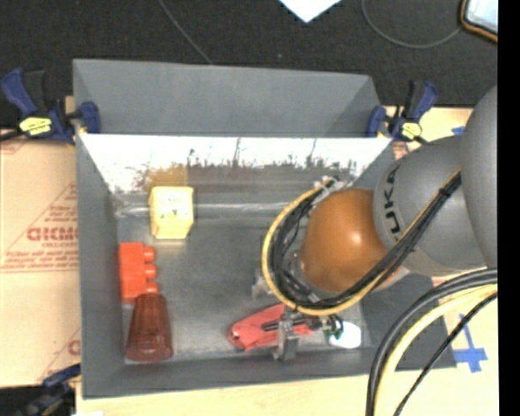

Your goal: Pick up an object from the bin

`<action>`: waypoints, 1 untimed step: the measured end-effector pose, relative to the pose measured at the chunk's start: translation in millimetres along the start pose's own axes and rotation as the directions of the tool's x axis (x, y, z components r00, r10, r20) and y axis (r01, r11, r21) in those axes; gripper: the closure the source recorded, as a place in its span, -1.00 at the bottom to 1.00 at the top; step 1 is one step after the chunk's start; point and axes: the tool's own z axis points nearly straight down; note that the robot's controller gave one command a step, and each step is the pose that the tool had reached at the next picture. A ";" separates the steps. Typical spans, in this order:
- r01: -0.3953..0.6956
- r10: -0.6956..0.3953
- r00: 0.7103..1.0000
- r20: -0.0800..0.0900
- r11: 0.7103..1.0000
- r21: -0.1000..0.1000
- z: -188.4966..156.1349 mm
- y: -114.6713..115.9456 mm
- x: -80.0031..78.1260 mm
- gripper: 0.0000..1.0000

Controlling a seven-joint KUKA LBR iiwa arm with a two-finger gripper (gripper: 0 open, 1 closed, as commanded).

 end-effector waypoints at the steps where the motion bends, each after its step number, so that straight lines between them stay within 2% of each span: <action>1: -0.258 0.258 0.966 -0.009 0.966 0.003 10.7 11.7 -26.4 -1.00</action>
Offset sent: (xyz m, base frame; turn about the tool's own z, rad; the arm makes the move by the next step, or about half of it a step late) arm -0.0058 0.0056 -0.0104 0.2487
